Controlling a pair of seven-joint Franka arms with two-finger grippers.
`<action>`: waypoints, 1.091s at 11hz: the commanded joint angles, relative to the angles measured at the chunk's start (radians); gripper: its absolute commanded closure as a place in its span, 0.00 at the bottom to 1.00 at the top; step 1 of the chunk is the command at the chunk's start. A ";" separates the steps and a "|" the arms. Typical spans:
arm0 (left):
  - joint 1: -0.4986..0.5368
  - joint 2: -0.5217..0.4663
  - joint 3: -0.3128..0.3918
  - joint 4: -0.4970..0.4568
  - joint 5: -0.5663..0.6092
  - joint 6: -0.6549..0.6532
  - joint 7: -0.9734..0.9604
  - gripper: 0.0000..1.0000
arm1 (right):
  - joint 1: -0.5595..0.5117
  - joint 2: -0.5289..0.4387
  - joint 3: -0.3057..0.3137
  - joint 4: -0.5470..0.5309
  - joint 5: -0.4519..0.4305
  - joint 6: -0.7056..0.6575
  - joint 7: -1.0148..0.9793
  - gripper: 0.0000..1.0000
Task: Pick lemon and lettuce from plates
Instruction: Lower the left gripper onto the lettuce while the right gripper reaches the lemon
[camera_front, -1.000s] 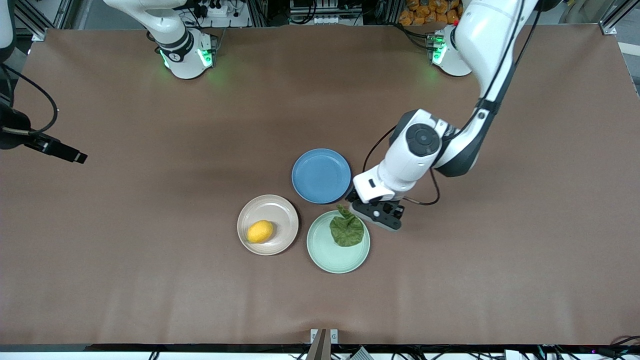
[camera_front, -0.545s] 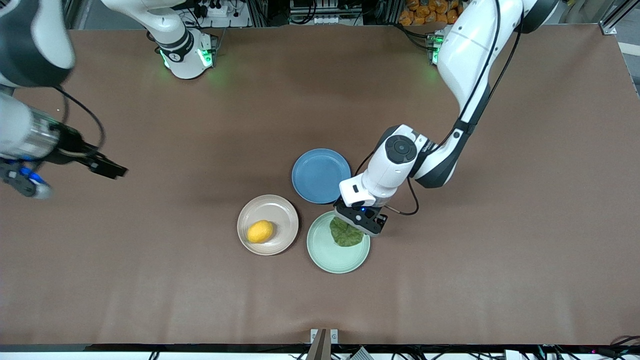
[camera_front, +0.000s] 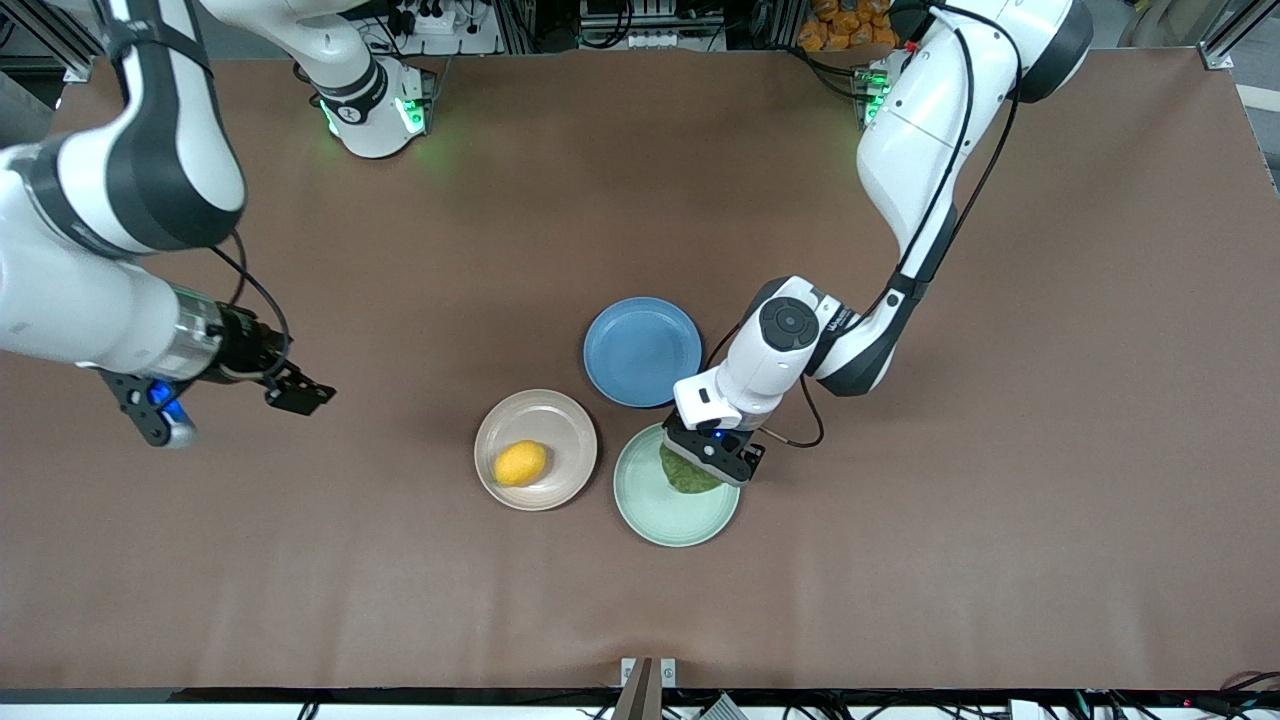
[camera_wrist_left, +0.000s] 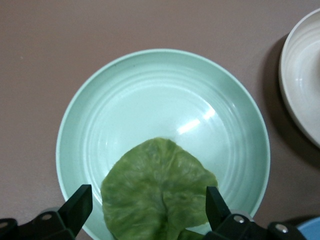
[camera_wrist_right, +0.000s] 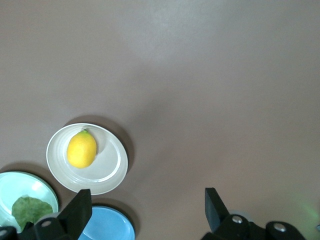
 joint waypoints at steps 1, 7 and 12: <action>-0.021 0.023 0.011 0.025 0.030 0.006 0.007 0.00 | 0.062 0.171 -0.018 0.152 0.015 -0.010 0.129 0.00; -0.027 0.066 0.021 0.027 0.059 0.006 0.010 0.00 | 0.141 0.334 -0.017 0.173 0.013 0.237 0.340 0.00; -0.027 0.073 0.021 0.031 0.059 0.006 0.028 0.39 | 0.171 0.412 -0.015 0.175 0.015 0.378 0.374 0.00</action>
